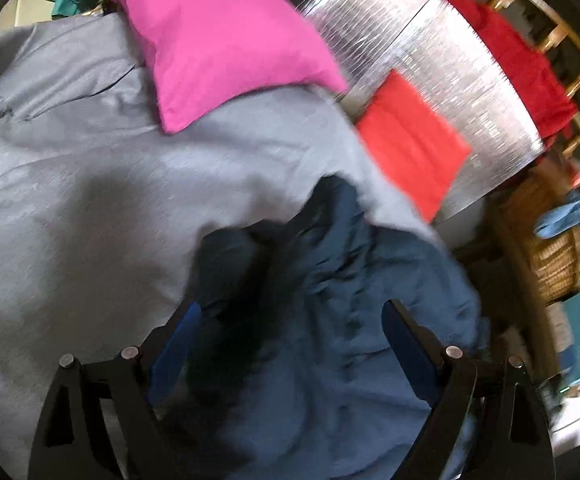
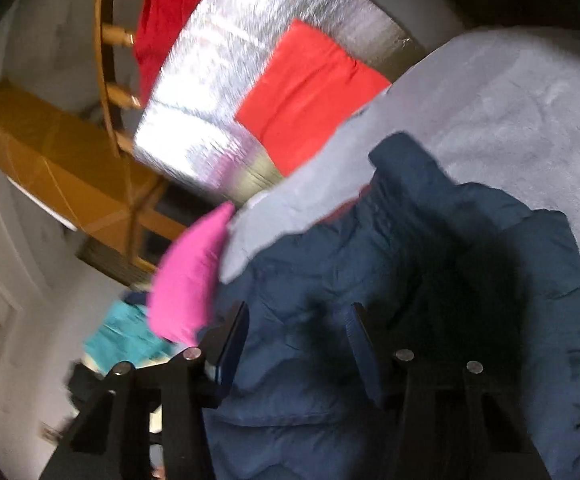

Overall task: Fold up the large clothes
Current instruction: 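Release the jacket and tuck its loose edge with the left tool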

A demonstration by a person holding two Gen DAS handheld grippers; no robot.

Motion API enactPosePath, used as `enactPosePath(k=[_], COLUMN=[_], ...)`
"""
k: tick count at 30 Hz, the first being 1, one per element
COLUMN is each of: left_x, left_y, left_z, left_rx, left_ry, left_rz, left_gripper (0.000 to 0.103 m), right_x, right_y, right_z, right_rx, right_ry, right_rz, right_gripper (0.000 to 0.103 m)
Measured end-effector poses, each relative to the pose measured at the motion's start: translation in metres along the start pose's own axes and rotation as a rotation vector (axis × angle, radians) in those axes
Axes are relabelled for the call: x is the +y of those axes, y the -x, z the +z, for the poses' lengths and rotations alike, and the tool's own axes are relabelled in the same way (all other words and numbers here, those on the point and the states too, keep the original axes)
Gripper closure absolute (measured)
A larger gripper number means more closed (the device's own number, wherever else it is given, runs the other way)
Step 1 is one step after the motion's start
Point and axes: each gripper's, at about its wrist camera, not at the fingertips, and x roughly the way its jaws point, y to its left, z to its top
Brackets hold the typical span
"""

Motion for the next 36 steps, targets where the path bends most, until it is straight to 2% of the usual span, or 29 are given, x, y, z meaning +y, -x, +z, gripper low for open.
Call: enactPosePath(k=[2,5,7,10,14,16,18,20,21,23,26,29,30,34,36], left_x=[0.002,0.005,0.007,0.013,0.017,0.017,0.019,0.018,0.017,0.017,0.016,0.014,0.013,0.015,0.015], left_y=[-0.009,-0.022,-0.027,-0.031,-0.03,-0.026,-0.02,-0.008,-0.005,0.005,0.009,0.004,0.001,0.0,0.001], left_z=[-0.004,-0.009,-0.013,-0.014,-0.013,-0.012,-0.009,-0.007,-0.006,-0.005,-0.005,-0.008,-0.01,-0.01,-0.011], left_rx=[0.023,0.079,0.101,0.116,0.128,0.123,0.107,0.077,0.069,0.05,0.05,0.084,0.095,0.126,0.123], left_ry=[-0.022,-0.041,-0.052,-0.062,-0.05,-0.053,-0.065,-0.091,-0.098,-0.116,-0.153,-0.179,-0.182,-0.188,-0.192], left_rz=[0.084,0.158,0.183,0.201,0.193,0.194,0.194,0.198,0.201,0.208,0.24,0.273,0.274,0.27,0.267], left_gripper=[0.011,0.012,0.011,0.011,0.011,0.011,0.011,0.011,0.011,0.011,0.011,0.011,0.011,0.011,0.011], right_x=[0.009,0.011,0.006,-0.016,-0.03,-0.017,0.009,0.036,0.05,0.07,0.087,0.07,0.064,0.054,0.075], right_y=[-0.009,-0.025,-0.039,-0.062,-0.065,-0.057,-0.048,-0.048,-0.053,-0.067,-0.105,-0.153,-0.161,-0.162,-0.155], right_z=[0.001,0.013,0.025,0.05,0.066,0.063,0.052,0.037,0.029,0.015,0.003,0.003,0.005,0.013,0.011], right_rx=[0.011,0.026,0.059,0.081,0.04,0.002,-0.034,-0.005,0.023,0.091,0.171,0.278,0.288,0.264,0.212], right_ry=[0.049,0.085,0.101,0.08,-0.013,0.016,0.103,0.186,0.229,0.29,0.331,0.261,0.238,0.155,0.206], right_rz=[-0.091,-0.235,-0.352,-0.454,-0.444,-0.436,-0.365,-0.301,-0.275,-0.257,-0.316,-0.422,-0.433,-0.425,-0.373], right_gripper=[0.048,0.048,0.048,0.05,0.05,0.048,0.048,0.05,0.054,0.057,0.057,0.057,0.057,0.055,0.055])
